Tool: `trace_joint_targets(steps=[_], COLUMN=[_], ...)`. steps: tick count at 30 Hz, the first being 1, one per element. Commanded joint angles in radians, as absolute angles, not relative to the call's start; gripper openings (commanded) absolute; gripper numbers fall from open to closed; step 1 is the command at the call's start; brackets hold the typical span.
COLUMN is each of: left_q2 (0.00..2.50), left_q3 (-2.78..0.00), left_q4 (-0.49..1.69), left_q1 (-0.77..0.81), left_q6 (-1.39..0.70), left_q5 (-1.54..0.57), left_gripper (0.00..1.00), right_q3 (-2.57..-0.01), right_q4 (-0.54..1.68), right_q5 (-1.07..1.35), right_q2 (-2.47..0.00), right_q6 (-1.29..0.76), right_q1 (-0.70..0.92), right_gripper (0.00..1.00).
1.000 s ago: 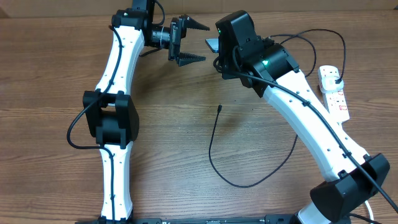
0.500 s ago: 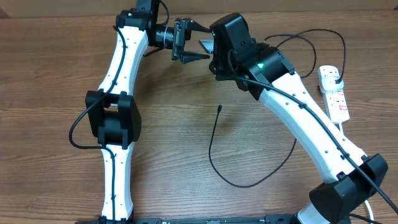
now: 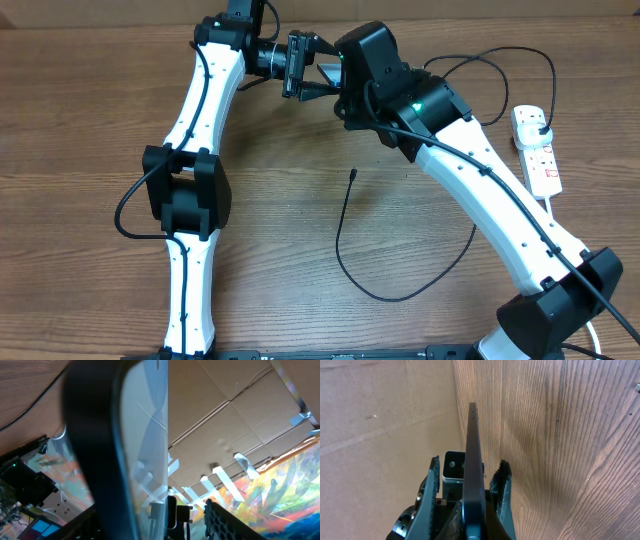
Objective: Plug charger to phone and switch on socket
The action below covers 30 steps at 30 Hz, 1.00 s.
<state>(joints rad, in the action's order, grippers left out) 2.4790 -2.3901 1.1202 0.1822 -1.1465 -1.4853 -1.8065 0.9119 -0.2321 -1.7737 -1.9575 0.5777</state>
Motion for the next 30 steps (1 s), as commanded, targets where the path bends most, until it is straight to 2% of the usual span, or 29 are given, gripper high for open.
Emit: trace_joint_targets(steps=[1,7,14,18,27,30], left_q2=[2.474,2.474,2.474,2.474,2.474,2.474], left_q3=[-2.411,-2.411,-2.411,-2.411,-2.411,-2.411], left_q4=[1.117,1.117,1.117,1.117,1.117,1.117], left_q1=[0.186,0.186,0.186,0.187,0.187,0.187], left_q6=[-1.150,-1.150,-1.149,-1.150,-1.150,-1.150], left_q5=[-1.491,-1.493,-1.493,-1.493,-1.493,-1.493], left_gripper=[0.54,0.53,0.57,0.50,0.49,0.45], right_q3=[-1.832,-1.832,-1.832,-1.832,-1.830,-1.826], right_q4=[0.894,0.896,0.921,0.915,0.906,0.905], right_q5=[-0.242,-0.242,-0.310,-0.313,-0.313,-0.313], right_q2=[-1.730,-1.730,-1.730,-1.730,-1.731,-1.731], right_q6=[-1.968,-1.967,-1.960,-1.960,-1.960,-1.960], right_q1=[0.583,0.583,0.584,0.591,0.607,0.607], right_gripper=[0.04,0.04,0.04,0.04,0.04,0.04])
